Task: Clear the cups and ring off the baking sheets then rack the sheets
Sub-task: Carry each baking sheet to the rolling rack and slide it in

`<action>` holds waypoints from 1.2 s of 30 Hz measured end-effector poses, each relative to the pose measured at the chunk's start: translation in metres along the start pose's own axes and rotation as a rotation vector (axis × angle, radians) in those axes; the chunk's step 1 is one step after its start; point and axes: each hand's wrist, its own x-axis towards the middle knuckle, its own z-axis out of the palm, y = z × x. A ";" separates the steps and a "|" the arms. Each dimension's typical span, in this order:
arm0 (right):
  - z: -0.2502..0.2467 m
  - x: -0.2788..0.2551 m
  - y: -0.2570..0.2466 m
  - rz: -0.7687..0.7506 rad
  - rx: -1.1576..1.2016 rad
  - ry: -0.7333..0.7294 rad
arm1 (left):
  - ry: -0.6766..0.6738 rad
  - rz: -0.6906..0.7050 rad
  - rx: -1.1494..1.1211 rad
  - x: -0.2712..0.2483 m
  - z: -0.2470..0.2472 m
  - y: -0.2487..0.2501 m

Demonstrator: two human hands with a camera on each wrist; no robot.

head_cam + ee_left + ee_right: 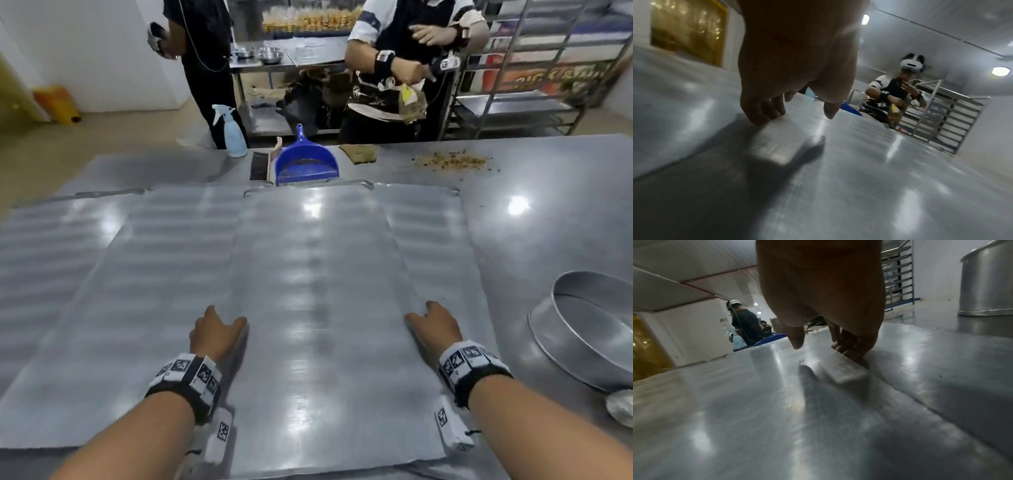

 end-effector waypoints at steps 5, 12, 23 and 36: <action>0.002 0.001 -0.007 -0.052 0.165 0.008 | 0.076 -0.005 -0.278 -0.001 0.009 0.005; -0.012 0.012 0.003 -0.028 0.427 0.081 | 0.182 0.102 -0.352 -0.010 0.013 0.047; -0.072 0.050 0.081 0.091 0.374 0.254 | -0.051 0.260 -0.220 0.014 0.085 0.143; -0.069 0.056 0.099 0.131 0.087 0.241 | -0.075 0.269 0.134 0.045 0.111 0.128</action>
